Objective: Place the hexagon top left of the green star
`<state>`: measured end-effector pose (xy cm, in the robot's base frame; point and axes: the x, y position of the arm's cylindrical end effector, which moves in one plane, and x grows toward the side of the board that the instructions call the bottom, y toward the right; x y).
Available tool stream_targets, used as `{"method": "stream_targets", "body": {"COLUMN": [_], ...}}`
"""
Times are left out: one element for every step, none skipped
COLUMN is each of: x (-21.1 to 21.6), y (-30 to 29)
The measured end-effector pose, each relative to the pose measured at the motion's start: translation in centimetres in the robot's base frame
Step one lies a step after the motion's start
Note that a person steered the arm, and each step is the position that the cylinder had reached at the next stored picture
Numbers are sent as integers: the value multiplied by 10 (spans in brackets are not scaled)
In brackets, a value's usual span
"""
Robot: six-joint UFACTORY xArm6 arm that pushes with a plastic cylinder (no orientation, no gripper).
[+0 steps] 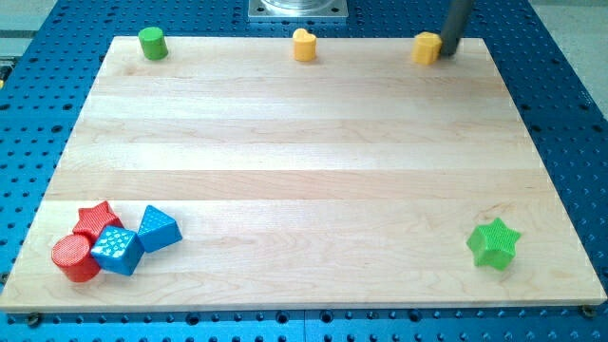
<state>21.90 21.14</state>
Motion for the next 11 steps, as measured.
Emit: {"method": "stream_targets", "body": {"x": [14,-15,16,93,82,48,101,192,277,278,304], "y": [-42,-33,-84,-100,-96,-117,-153,-115,-84,-90,-93]}}
